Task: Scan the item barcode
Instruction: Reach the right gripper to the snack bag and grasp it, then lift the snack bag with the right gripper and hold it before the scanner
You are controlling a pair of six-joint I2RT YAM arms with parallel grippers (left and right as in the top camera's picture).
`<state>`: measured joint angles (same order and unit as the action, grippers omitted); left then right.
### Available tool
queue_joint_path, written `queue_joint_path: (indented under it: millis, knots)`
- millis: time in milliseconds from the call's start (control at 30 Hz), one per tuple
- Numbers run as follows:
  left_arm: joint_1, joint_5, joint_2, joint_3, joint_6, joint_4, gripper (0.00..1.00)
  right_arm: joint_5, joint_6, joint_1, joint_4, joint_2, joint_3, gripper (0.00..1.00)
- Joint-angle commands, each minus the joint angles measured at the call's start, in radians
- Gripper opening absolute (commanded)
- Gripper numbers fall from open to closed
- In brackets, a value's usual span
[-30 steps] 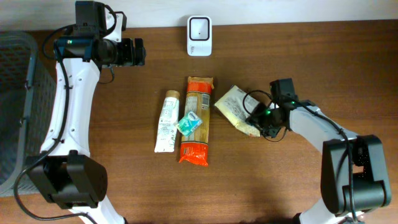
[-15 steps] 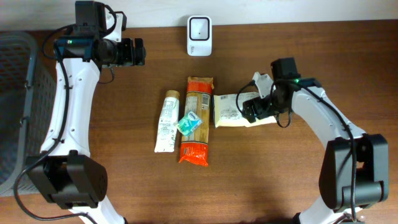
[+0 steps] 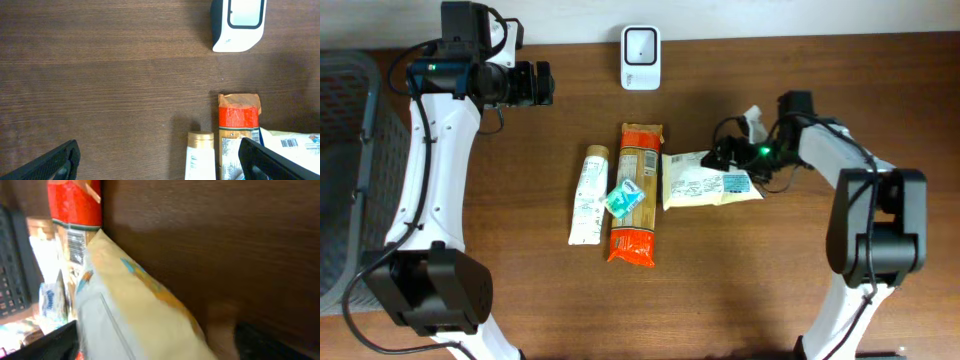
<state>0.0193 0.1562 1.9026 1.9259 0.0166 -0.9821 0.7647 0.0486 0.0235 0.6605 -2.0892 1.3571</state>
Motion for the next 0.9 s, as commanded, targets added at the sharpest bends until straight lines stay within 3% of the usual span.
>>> queue_joint_path:
  millis: [0, 33, 200, 333, 433, 600, 667, 767, 867]
  knots:
    - [-0.003, 0.000, 0.000, 0.001, -0.002, 0.002, 0.99, -0.019, -0.002, -0.026, -0.006, -0.061, -0.012, 0.61]
    - [-0.003, 0.000, 0.000, 0.001, -0.002, 0.002, 0.99, -0.016, -0.002, -0.021, -0.006, -0.061, -0.012, 0.48]
    - [-0.003, 0.000, 0.000, 0.001, -0.002, 0.002, 0.99, 0.003, -0.003, -0.021, 0.021, -0.051, 0.000, 0.31]
    - [-0.003, 0.000, 0.000, 0.001, -0.002, 0.002, 0.99, 0.004, -0.070, -0.021, 0.177, 0.115, 0.079, 0.05]
    - [-0.003, 0.000, 0.000, 0.001, -0.002, 0.002, 0.99, 0.003, -0.196, -0.022, 0.276, 0.336, 0.110, 0.04]
    - [-0.003, 0.000, 0.000, 0.001, -0.002, 0.002, 0.99, 0.011, -0.394, -0.023, 0.288, 0.642, 0.110, 0.04]
    - [-0.003, 0.000, 0.000, 0.001, -0.002, 0.002, 0.99, 0.011, -0.535, -0.024, 0.295, 0.691, 0.109, 0.04]
    - [-0.003, 0.000, 0.000, 0.001, -0.002, 0.002, 0.99, 0.011, -0.621, -0.023, 0.337, 0.687, 0.109, 0.06]
    - [-0.003, 0.000, 0.000, 0.001, -0.002, 0.002, 0.99, 0.198, -0.679, -0.023, 0.374, 0.688, 0.109, 0.04]
